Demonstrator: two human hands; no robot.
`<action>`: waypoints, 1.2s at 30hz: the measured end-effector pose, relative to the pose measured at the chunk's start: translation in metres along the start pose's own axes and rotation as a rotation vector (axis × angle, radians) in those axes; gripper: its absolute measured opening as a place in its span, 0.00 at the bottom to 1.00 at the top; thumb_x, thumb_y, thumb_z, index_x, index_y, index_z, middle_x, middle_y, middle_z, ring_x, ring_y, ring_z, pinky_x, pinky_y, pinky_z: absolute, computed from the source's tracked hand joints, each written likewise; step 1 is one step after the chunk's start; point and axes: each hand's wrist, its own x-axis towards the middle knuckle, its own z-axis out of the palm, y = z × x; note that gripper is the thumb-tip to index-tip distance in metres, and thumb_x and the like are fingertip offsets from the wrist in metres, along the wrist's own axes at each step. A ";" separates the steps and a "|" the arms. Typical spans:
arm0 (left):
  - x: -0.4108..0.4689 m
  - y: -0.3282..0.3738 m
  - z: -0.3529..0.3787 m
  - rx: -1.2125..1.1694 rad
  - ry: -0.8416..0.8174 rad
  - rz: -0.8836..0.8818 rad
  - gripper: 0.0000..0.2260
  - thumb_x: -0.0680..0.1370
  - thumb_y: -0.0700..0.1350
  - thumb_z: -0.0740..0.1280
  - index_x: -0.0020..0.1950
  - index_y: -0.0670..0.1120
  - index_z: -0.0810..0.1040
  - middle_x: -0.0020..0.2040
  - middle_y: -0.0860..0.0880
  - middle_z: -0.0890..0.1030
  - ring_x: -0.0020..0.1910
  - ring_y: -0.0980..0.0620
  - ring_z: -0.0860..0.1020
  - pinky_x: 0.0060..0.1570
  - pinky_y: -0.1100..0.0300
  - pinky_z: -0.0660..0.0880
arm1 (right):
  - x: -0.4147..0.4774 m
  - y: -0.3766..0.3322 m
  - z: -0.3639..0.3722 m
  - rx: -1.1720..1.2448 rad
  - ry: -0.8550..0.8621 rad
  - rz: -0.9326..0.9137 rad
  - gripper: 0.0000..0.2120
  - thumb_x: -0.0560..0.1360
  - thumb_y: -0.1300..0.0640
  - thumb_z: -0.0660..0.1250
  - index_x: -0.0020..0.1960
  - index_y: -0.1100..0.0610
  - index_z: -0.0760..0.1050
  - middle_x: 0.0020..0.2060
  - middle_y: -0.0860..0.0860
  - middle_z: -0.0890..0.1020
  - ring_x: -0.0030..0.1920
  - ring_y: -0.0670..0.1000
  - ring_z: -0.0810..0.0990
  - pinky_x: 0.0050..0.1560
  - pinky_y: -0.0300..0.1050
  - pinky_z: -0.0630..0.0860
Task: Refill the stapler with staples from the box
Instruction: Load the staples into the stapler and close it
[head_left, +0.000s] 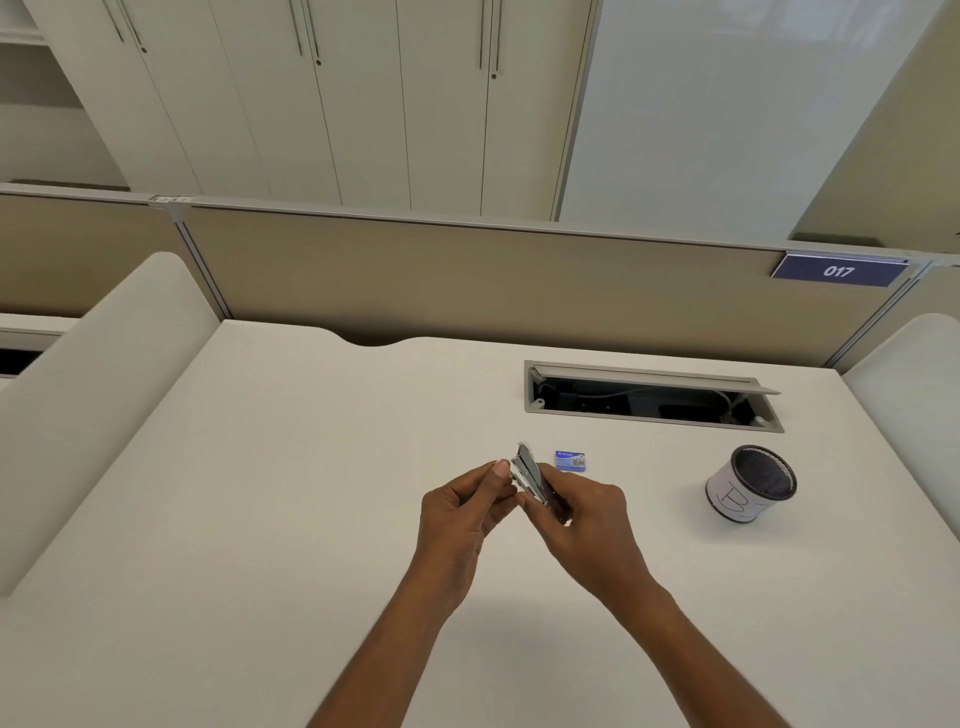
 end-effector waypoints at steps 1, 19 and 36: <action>0.003 -0.002 0.000 -0.003 0.008 -0.005 0.14 0.72 0.48 0.78 0.54 0.41 0.88 0.52 0.40 0.88 0.50 0.47 0.86 0.53 0.59 0.82 | 0.000 0.002 0.002 -0.004 0.010 0.000 0.08 0.78 0.53 0.72 0.57 0.47 0.82 0.29 0.49 0.73 0.31 0.49 0.68 0.31 0.44 0.70; 0.082 -0.046 -0.027 0.411 0.289 0.021 0.06 0.77 0.47 0.75 0.53 0.50 0.88 0.49 0.51 0.89 0.46 0.54 0.87 0.53 0.57 0.82 | 0.027 0.080 0.062 -0.197 0.141 0.248 0.21 0.76 0.54 0.72 0.32 0.53 0.64 0.23 0.46 0.65 0.25 0.47 0.62 0.29 0.36 0.58; 0.123 -0.103 -0.117 1.760 -0.003 0.314 0.30 0.85 0.57 0.57 0.83 0.46 0.57 0.84 0.45 0.54 0.83 0.45 0.49 0.79 0.48 0.51 | 0.031 0.134 0.114 -0.351 -0.035 0.566 0.16 0.80 0.50 0.65 0.36 0.55 0.70 0.32 0.49 0.74 0.33 0.51 0.74 0.37 0.42 0.66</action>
